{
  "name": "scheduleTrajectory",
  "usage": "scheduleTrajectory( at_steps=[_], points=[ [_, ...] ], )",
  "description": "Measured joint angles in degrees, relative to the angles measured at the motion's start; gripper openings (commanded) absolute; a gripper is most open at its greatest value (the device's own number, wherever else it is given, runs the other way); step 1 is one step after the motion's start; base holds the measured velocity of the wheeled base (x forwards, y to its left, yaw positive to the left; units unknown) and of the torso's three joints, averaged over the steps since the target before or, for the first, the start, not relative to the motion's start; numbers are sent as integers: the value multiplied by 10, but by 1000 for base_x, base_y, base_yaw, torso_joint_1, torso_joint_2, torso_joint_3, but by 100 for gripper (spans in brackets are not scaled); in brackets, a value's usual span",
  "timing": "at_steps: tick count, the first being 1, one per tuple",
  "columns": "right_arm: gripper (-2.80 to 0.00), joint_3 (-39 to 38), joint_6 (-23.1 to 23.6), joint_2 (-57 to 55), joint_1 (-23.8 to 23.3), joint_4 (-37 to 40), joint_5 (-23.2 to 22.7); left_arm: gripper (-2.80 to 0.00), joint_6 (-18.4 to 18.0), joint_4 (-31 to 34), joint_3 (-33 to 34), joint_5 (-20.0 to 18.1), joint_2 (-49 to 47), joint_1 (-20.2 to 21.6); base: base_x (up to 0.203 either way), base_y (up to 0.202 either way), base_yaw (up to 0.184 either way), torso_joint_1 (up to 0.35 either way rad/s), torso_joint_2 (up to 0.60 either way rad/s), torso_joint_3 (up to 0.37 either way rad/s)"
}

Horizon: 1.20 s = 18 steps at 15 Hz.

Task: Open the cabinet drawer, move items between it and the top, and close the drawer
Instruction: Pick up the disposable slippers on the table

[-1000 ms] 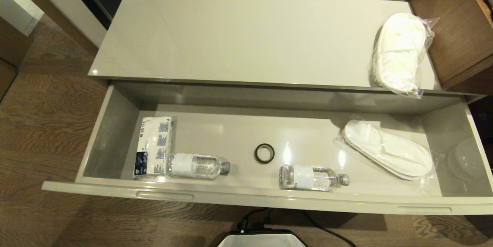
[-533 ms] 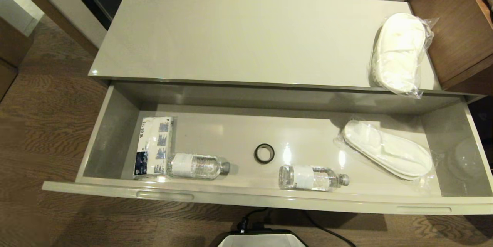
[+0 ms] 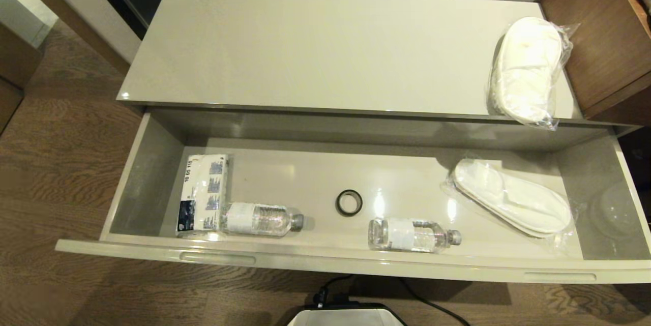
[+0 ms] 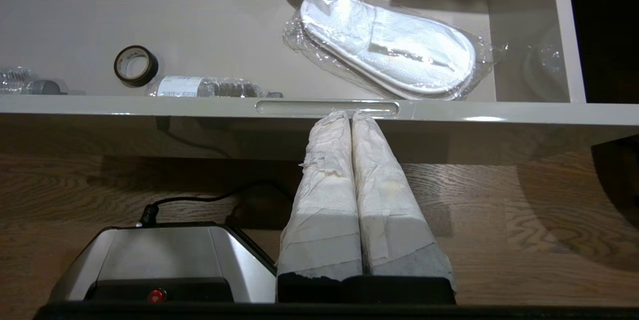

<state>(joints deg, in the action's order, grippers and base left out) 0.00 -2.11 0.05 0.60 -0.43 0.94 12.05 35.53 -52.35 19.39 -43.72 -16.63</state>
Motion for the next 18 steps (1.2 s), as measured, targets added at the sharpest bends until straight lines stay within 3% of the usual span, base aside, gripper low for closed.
scheduleTrajectory(
  at_steps=[4,6,8,10,14,16,18],
  points=[
    [-280,0,0,0,0,0,0,-280,-75,-98,181,-16,170,36,0,0,0,0,0,0],
    [-280,0,0,0,0,0,0,-280,-58,-177,268,12,227,49,0,0,0,0,0,0],
    [-280,0,0,0,0,0,0,-280,-38,-220,293,6,256,77,0,0,0,0,0,0],
    [-280,0,0,0,0,0,0,-280,-30,-203,299,-22,285,129,0,0,0,0,0,0],
    [-280,0,0,0,0,0,0,-280,-51,-169,374,-75,396,160,0,0,0,0,0,0],
    [-280,0,0,0,0,0,0,-280,-51,-229,440,-121,420,165,0,0,0,0,0,0],
    [-280,0,0,0,0,0,0,-280,-38,-308,483,-199,431,166,0,0,0,0,0,0]
  ],
)
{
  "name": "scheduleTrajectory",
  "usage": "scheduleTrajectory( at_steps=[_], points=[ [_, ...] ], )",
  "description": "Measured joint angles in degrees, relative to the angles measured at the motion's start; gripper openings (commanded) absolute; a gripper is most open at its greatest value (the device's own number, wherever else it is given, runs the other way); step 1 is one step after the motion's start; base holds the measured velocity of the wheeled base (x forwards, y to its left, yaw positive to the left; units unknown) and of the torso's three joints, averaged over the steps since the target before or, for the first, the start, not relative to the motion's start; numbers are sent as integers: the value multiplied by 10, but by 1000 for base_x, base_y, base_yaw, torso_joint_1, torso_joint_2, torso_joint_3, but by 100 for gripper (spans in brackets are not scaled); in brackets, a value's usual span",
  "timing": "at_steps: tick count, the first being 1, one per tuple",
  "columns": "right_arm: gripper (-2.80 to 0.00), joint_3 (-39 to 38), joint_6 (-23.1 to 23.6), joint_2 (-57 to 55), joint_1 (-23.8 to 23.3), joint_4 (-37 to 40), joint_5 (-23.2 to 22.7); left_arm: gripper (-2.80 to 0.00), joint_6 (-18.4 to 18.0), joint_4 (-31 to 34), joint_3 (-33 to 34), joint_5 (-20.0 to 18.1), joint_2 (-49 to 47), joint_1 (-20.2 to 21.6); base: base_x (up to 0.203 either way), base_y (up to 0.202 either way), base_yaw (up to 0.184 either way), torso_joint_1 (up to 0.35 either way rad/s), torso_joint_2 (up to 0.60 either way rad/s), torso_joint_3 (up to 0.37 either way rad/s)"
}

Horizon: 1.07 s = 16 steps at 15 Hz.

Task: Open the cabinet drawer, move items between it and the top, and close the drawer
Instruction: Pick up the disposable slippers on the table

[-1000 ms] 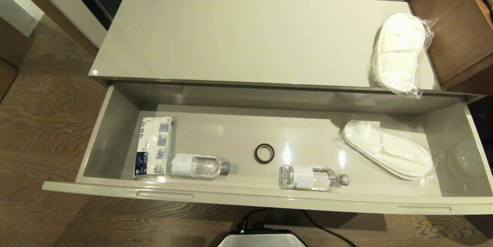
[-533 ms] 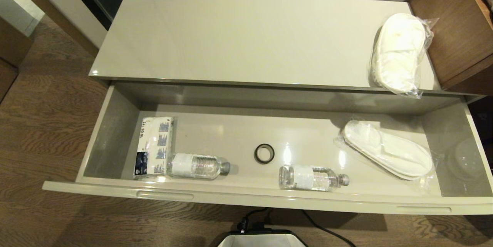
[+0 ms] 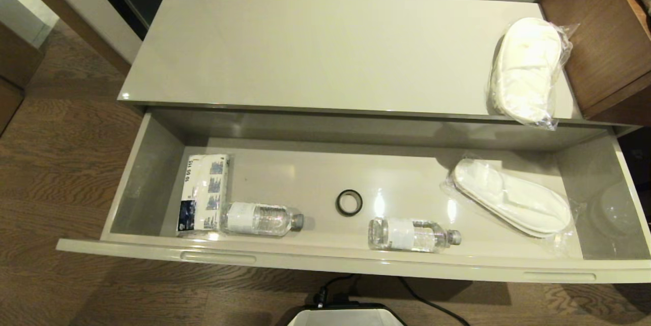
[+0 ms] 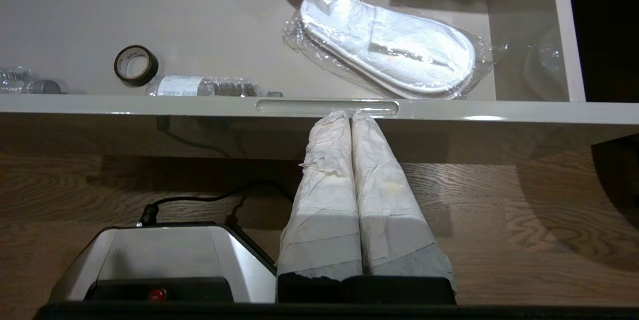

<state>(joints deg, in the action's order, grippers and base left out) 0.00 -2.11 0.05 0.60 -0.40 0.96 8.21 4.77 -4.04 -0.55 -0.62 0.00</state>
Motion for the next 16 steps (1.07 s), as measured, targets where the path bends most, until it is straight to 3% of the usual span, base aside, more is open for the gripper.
scheduleTrajectory(
  at_steps=[3,4,7,16],
  points=[
    [-280,0,0,0,0,0,0,-280,-17,-31,18,-19,5,1,0,0,0,0,0,0],
    [-280,0,0,0,0,0,0,-280,-38,-34,19,-20,6,1,0,0,0,0,0,0],
    [-280,0,0,0,0,0,0,-280,-155,-38,32,-19,7,1,0,0,0,0,0,0],
    [-280,0,0,0,0,0,0,-280,-132,-44,40,-16,7,1,0,0,0,0,0,0]
  ],
)
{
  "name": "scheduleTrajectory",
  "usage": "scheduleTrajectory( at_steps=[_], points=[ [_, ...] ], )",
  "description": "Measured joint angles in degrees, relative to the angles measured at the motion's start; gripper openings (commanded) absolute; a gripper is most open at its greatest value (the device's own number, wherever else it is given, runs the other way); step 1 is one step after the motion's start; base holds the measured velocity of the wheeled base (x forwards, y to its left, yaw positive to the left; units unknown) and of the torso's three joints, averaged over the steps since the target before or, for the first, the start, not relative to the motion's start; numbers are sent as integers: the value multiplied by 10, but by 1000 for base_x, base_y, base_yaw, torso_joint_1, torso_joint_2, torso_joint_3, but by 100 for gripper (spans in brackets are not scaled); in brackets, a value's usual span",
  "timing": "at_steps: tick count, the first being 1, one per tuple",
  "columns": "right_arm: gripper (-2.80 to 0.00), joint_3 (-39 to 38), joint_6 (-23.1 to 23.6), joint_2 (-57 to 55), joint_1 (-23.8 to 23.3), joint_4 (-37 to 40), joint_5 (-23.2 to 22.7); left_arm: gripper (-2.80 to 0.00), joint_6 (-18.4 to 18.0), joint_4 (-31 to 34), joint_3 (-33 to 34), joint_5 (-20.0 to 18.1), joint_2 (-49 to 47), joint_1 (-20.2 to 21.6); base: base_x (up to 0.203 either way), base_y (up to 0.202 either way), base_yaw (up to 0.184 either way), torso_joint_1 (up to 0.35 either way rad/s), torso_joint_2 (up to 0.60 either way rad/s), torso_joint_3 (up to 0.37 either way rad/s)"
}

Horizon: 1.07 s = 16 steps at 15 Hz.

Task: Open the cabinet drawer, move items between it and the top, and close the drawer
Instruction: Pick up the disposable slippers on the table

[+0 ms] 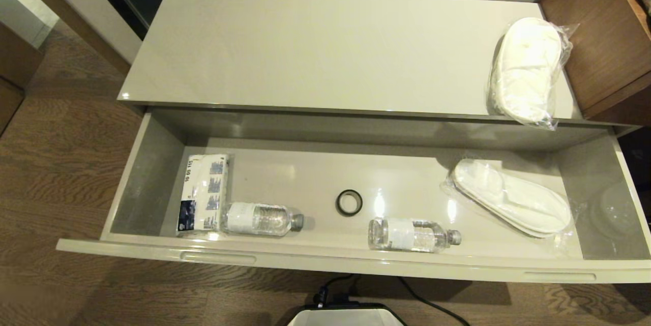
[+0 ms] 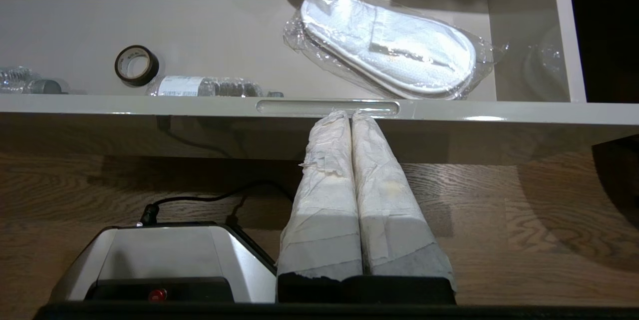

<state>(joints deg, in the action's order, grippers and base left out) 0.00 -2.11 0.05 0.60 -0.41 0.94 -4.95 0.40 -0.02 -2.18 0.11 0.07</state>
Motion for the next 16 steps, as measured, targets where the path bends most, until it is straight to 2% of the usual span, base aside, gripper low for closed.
scheduleTrajectory(
  at_steps=[16],
  points=[
    [-280,0,0,0,0,0,0,-280,0,0,0,0,0,0,0,0,0,0,0,0]
  ],
)
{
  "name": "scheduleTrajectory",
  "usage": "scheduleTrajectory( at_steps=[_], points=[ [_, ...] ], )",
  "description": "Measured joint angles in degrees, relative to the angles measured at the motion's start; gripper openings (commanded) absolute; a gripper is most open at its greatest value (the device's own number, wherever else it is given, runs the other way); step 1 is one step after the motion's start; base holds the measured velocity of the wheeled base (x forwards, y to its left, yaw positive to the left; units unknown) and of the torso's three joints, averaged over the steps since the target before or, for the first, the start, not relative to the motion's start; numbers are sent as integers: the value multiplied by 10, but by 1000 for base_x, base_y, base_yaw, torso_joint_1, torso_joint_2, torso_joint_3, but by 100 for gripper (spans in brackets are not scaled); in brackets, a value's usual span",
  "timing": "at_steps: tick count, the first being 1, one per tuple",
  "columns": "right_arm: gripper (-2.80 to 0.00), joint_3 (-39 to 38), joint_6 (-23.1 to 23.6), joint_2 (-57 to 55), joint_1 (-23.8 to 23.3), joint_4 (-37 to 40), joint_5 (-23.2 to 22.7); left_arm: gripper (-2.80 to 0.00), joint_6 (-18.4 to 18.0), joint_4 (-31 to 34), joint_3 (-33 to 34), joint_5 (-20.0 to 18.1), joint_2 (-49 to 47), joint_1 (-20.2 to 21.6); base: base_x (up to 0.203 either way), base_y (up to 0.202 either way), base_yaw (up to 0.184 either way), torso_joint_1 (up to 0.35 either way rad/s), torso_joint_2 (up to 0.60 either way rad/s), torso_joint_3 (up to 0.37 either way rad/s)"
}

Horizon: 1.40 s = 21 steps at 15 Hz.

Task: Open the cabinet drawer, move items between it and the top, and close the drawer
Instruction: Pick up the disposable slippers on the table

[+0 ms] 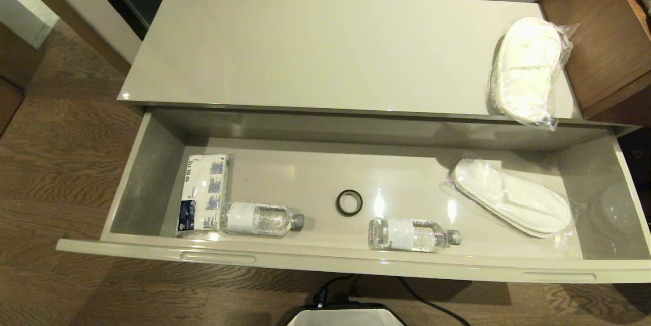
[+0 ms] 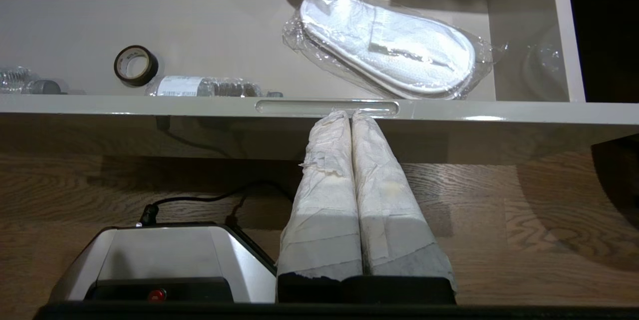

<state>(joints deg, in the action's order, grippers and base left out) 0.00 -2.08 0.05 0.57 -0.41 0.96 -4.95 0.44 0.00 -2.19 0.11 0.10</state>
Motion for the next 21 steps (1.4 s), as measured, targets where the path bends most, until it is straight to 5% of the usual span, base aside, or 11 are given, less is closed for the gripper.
scheduleTrajectory(
  at_steps=[21],
  points=[
    [-280,0,1,0,0,1,0,-280,0,0,0,0,0,0,0,0,0,0,0,0]
  ],
)
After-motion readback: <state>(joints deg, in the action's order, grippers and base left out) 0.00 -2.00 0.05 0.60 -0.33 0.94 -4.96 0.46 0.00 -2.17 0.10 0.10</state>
